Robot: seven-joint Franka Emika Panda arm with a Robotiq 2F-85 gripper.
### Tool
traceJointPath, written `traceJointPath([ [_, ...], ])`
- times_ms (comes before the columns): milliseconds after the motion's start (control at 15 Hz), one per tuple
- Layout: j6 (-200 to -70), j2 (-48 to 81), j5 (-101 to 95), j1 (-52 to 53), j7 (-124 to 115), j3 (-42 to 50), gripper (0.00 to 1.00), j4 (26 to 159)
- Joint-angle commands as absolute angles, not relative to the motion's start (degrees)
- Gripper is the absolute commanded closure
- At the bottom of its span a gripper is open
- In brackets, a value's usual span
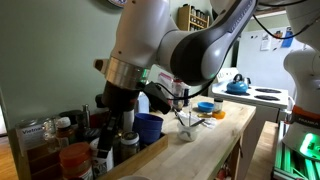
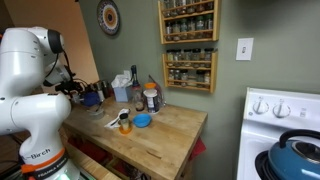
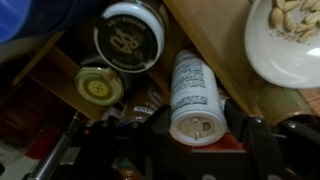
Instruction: Remove the white container from the wooden tray and put it on the table
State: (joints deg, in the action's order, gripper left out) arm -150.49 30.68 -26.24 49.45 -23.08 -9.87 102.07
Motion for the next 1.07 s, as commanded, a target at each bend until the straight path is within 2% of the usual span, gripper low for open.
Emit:
traceJointPath([
  [0,-145.95,31.03,-25.00,51.75,-21.30,-8.16,0.06,100.89],
  [133,-143.55,29.77,-24.80,52.05,-20.85,-8.46,0.00,101.31],
  [733,-144.36,32.63,-26.14,54.28,-21.22,-6.80,0.00,97.52],
  [800,-144.21,33.00,-26.23,54.53,-21.33,-6.53,0.03,97.18],
  [867,-144.44,33.38,-25.96,54.51,-21.08,-6.57,0.12,96.97],
  [933,-144.16,33.60,-25.82,54.58,-20.86,-6.51,0.28,96.81],
  [1000,-143.91,33.56,-25.84,54.66,-20.58,-6.47,0.30,96.82],
])
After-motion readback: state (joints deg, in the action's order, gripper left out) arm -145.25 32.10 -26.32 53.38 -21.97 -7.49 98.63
